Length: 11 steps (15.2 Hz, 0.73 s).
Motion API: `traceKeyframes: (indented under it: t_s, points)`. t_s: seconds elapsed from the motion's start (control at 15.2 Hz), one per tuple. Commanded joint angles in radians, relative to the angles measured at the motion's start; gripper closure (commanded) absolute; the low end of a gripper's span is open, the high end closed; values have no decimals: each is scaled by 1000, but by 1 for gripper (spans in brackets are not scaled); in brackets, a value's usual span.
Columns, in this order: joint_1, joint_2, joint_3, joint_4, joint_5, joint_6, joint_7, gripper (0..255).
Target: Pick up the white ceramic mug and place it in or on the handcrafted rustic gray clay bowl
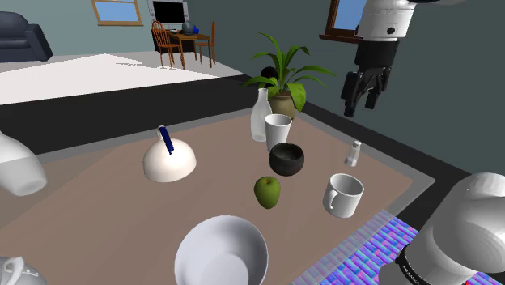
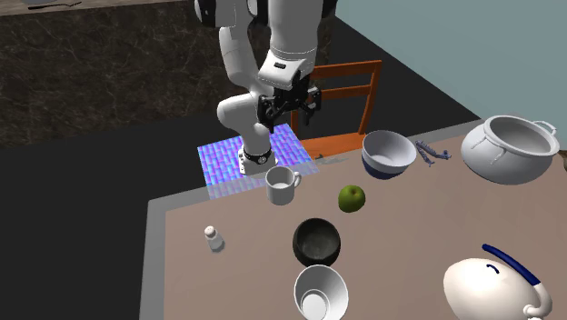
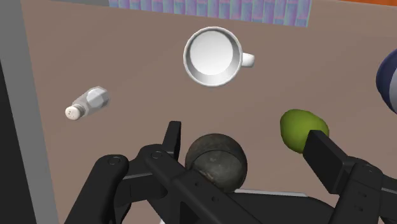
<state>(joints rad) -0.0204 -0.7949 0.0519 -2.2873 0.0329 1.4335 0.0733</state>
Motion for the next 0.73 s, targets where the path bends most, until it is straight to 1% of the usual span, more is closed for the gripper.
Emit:
traceKeyframes:
  t_s: [0.0,0.66]
  points:
    - [0,0,0,0,0,0,0,0]
    - [-41,-151,-54,-405,-37,264,-22,0]
